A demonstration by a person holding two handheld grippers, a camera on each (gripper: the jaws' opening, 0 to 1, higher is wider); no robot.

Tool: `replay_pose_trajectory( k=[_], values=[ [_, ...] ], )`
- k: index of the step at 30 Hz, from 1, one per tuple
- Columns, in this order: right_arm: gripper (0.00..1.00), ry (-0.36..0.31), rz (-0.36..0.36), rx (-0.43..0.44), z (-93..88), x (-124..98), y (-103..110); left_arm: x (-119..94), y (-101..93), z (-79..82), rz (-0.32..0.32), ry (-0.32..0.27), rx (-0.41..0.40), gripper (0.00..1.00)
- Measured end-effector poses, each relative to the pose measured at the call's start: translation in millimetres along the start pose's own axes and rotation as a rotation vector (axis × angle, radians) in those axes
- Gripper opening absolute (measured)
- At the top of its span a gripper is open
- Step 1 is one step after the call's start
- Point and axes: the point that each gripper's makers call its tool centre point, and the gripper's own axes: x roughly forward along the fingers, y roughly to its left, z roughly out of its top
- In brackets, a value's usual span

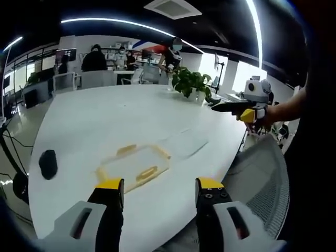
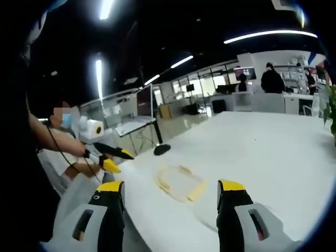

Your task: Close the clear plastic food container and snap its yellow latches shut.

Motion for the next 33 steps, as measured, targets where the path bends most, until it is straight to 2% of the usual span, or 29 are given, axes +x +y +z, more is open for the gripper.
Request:
replay_pose_trajectory(
  k=[7,21,33],
  values=[
    [0.71,0.019,0.014,-0.019,-1.4,7.7,-0.6,1.8,4.8,-1.6,-0.017,0.023,0.018,0.54],
    [0.70,0.052,0.034,-0.067,-1.4,30.1,1.1,3.5,27.6,-4.0,-0.041,0.064,0.037,0.54],
    [0.70,0.100,0.052,-0.102,-5.3,48.4,-7.2,9.6,44.2,-5.6,-0.075,0.102,0.072,0.54]
  ],
)
